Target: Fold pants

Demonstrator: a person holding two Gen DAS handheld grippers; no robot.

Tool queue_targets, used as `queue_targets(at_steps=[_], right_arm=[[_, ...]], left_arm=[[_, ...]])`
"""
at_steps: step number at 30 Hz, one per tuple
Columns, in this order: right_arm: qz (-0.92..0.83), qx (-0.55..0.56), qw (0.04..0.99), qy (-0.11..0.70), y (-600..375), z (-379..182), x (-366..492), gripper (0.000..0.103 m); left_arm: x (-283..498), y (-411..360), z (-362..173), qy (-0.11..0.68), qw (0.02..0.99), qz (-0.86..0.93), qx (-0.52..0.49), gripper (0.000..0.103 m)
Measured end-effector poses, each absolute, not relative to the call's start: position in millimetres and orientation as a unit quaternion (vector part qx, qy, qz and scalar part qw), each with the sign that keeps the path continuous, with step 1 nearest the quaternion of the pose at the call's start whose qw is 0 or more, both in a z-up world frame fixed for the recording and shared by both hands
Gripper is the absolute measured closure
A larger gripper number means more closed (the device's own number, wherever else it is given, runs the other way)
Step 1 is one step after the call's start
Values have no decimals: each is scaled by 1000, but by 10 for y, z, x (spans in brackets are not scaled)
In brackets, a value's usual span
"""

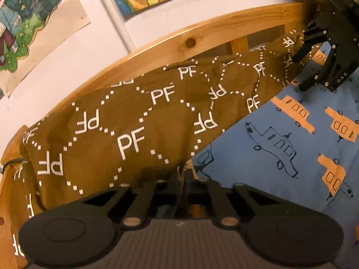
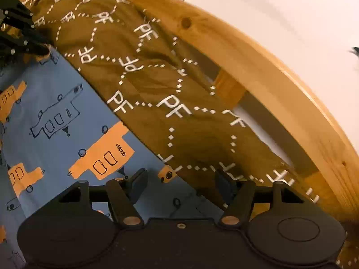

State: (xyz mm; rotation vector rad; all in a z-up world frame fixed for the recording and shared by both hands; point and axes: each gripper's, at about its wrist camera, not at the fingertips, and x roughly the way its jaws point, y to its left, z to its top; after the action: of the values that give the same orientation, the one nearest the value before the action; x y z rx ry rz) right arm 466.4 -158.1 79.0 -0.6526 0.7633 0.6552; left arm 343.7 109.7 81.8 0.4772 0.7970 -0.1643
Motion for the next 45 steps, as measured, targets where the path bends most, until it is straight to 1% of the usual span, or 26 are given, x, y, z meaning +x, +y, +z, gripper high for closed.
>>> queue_targets(at_steps=[2, 4, 5, 7, 9, 11, 15, 16, 17, 18, 22, 24, 26, 28, 29, 30, 31, 33, 35, 37, 40, 45], right_arm=[[319, -306, 814, 377, -1538, 771, 4715, 38], [325, -307, 800, 401, -1499, 738, 4783, 43], [327, -307, 794, 411, -1484, 720, 4810, 48], [326, -308, 790, 418, -1459, 690, 4834, 64], [314, -308, 797, 415, -1452, 667, 4848, 93], [305, -308, 805, 406, -1463, 651, 4820, 103], [315, -310, 812, 381, -1555, 671, 4679, 103], [317, -312, 814, 373, -1582, 691, 4652, 98], [321, -316, 815, 364, -1608, 714, 4628, 79], [322, -321, 815, 360, -1623, 727, 4595, 65], [342, -325, 800, 371, -1614, 777, 4670, 62], [340, -338, 792, 377, -1562, 767, 4719, 53], [336, -351, 781, 392, -1527, 709, 4785, 50], [330, -350, 776, 409, -1493, 618, 4839, 50], [328, -341, 775, 418, -1499, 583, 4869, 55], [329, -331, 775, 426, -1493, 555, 4896, 65], [332, -316, 774, 436, -1504, 531, 4913, 70], [337, -307, 775, 437, -1510, 499, 4890, 94], [335, -319, 781, 420, -1507, 484, 4805, 100], [332, -321, 792, 399, -1542, 516, 4692, 102], [321, -326, 822, 339, -1648, 609, 4379, 102], [278, -324, 873, 238, -1885, 837, 3567, 102]], left_arm=[[3415, 1108, 815, 379, 894, -76, 226, 102], [3387, 1101, 824, 370, 897, -74, 231, 103], [3364, 1101, 831, 362, 900, -73, 233, 103], [3334, 1083, 855, 348, 905, -70, 234, 103], [3289, 1068, 874, 335, 909, -68, 238, 103], [3238, 1073, 890, 322, 913, -68, 242, 103], [3169, 1071, 890, 311, 913, -73, 253, 103], [3171, 1065, 879, 311, 912, -72, 257, 103], [3170, 1065, 866, 311, 912, -70, 259, 103], [3170, 1066, 855, 312, 911, -67, 260, 103], [3141, 1061, 806, 311, 912, -59, 262, 103], [3126, 1053, 791, 310, 912, -57, 262, 103], [3119, 1044, 786, 304, 913, -54, 266, 103], [3128, 1036, 785, 302, 915, -53, 263, 103], [3136, 1030, 788, 302, 915, -51, 263, 103], [3137, 1026, 790, 300, 916, -50, 261, 103], [3138, 1024, 791, 298, 917, -50, 260, 103], [3124, 1022, 796, 294, 919, -48, 260, 103], [3089, 1031, 805, 286, 921, -47, 258, 103], [3012, 1055, 827, 272, 927, -51, 252, 103], [2854, 1080, 868, 247, 934, -60, 249, 103], [2433, 1115, 963, 205, 941, -83, 255, 103]])
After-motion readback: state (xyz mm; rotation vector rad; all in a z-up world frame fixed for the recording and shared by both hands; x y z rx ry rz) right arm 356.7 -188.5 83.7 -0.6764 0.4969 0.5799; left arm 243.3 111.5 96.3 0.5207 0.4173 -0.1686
